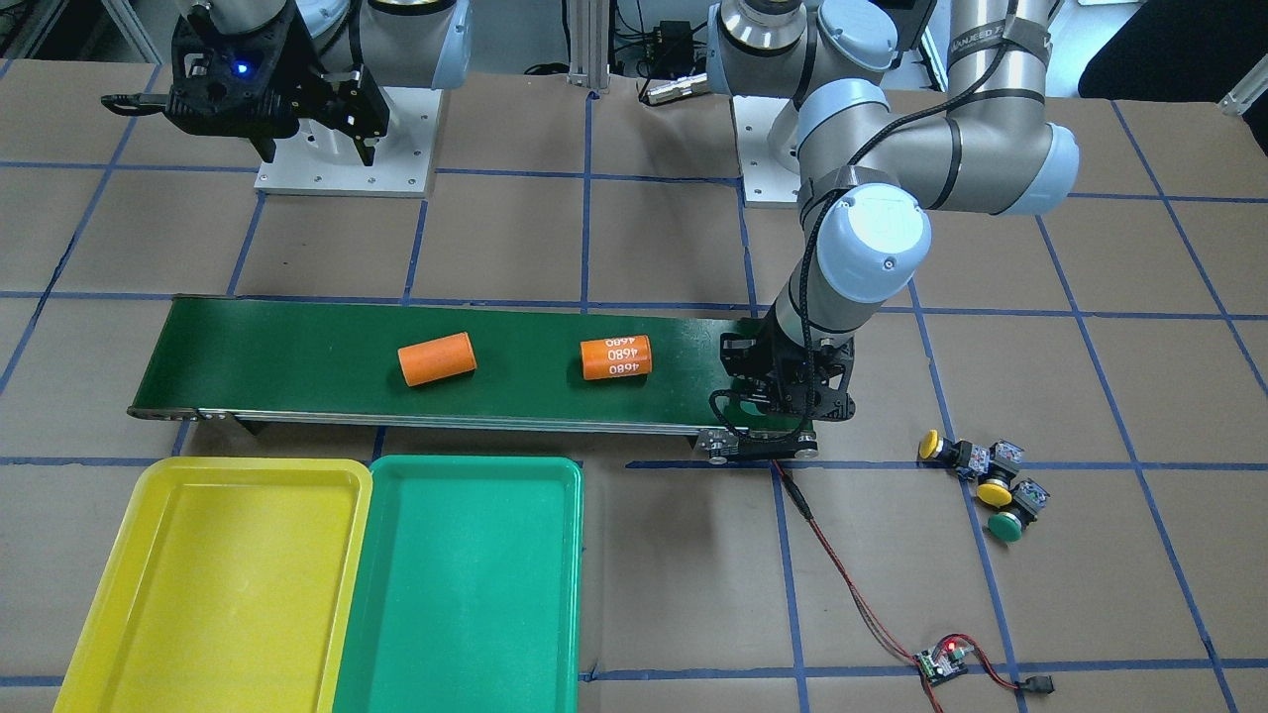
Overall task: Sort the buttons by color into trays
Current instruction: 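Carry the green button onto the belt and release it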
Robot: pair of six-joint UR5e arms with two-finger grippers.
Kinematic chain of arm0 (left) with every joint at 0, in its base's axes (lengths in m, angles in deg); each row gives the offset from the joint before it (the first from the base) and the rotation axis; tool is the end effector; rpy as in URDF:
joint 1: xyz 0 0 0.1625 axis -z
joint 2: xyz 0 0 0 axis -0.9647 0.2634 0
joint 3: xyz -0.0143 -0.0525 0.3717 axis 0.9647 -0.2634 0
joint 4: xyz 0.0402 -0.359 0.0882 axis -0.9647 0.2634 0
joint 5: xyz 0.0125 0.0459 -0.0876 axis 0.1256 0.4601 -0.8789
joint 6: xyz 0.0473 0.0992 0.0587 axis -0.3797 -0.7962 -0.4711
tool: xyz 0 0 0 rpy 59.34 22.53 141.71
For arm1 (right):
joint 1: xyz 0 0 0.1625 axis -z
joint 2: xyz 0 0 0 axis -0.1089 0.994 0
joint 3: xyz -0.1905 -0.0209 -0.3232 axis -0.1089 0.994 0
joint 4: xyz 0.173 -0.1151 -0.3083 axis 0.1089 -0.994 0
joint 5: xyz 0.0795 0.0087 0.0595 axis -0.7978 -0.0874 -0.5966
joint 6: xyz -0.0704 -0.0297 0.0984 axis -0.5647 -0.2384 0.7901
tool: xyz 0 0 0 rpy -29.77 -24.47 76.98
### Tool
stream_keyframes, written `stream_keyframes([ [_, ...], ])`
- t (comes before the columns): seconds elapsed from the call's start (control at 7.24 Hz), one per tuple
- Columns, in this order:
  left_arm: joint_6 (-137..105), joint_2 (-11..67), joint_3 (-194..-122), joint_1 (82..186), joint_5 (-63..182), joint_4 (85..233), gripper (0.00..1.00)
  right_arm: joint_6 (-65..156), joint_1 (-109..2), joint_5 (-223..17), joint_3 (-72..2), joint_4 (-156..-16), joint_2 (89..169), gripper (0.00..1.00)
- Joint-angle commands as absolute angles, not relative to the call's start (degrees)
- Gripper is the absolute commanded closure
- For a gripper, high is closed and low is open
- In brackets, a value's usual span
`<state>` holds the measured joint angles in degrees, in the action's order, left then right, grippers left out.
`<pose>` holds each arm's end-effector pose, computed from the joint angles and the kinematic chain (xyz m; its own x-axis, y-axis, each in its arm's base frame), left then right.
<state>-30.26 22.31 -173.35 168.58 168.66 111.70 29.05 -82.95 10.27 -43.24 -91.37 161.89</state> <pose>-0.1696 -0.4592 0.2131 -0.9977 0.0549 0.0394 0.0604 0.9861 0.1545 0.1280 -0.3518 0.4019 -0.9999 0.0106 0.0024 0.0108 0.9933 0.1151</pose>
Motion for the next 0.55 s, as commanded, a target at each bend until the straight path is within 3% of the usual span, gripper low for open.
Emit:
stream_keyframes([
  [0.0, -30.0, 22.1, -177.2, 168.9, 168.9, 111.4, 1.00, 29.0, -83.0, 10.3, -43.2, -91.4, 161.9, 0.00],
  [0.41, -29.6, 21.4, -177.2, 168.9, 168.3, 111.0, 1.00, 29.0, -83.0, 10.3, -43.2, -91.4, 161.9, 0.00],
])
